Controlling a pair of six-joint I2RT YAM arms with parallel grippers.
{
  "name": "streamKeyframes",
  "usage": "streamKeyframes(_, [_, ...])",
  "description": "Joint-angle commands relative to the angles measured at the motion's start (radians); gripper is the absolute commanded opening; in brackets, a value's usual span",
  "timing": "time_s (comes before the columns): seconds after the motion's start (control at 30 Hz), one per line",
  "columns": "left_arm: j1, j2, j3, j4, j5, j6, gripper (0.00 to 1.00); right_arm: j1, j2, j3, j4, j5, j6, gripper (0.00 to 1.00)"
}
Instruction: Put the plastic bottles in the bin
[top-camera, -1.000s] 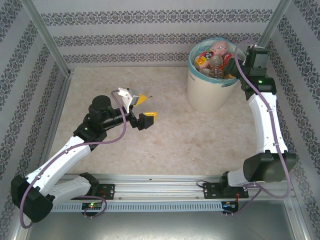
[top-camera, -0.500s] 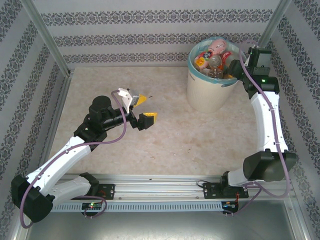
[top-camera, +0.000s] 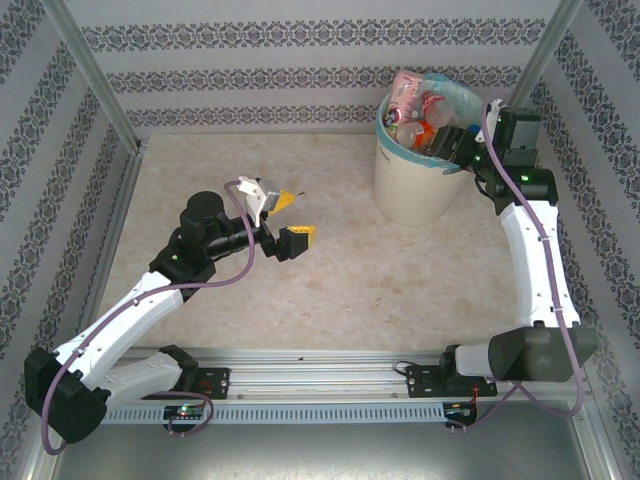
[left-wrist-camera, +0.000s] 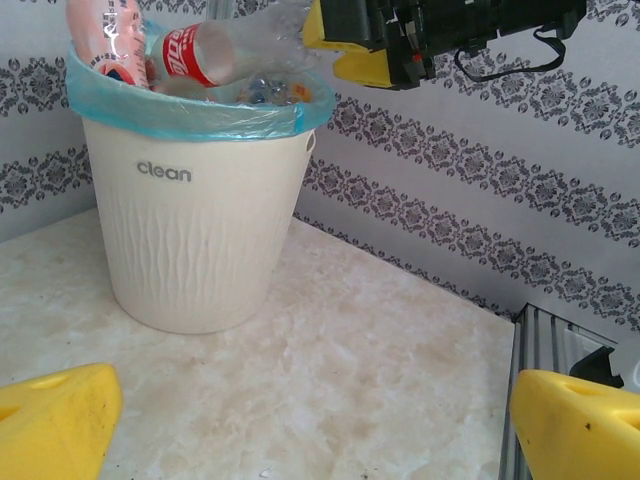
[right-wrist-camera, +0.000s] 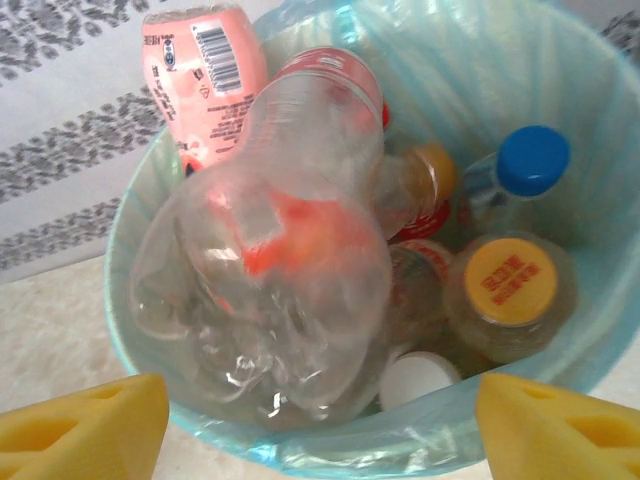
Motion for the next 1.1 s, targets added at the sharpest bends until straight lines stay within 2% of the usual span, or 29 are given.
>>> streamKeyframes(0.0, [-0.01,-0.005,-0.011,0.068,0.023,-0.019,1.0,0.004,-0.003,0.022,0.01,0.112,-0.002,0.82])
streamKeyframes(0.33, [-0.011,0.012,-0.008,0.071,0.022,-0.018,1.0,0.028,0.171,0.186,0.019,0.195,-0.051,0.79])
streamKeyframes(0.53, [-0.01,0.008,-0.006,0.058,0.013,-0.008,1.0,0.028,0.259,0.229,0.011,0.206,-0.059,0.66])
streamKeyframes(0.63, [-0.011,0.007,-0.006,0.055,0.011,-0.007,1.0,0.029,0.254,0.221,-0.009,0.143,-0.037,0.6])
streamKeyframes(0.8, [-0.01,0.005,-0.008,0.061,0.013,-0.01,1.0,0.03,0.139,0.12,-0.02,0.157,-0.008,0.6])
streamKeyframes(0.87, [-0.01,0.006,-0.008,0.066,0.015,-0.01,1.0,0.029,0.094,0.084,-0.009,0.124,0.001,0.61])
streamKeyframes(1.0, [-0.011,0.014,-0.006,0.077,0.022,-0.017,1.0,0.029,0.042,0.086,-0.005,-0.075,0.036,0.6])
streamKeyframes(1.07, [-0.01,0.017,-0.009,0.083,0.024,-0.022,1.0,0.03,0.017,0.081,0.011,-0.13,0.063,0.61])
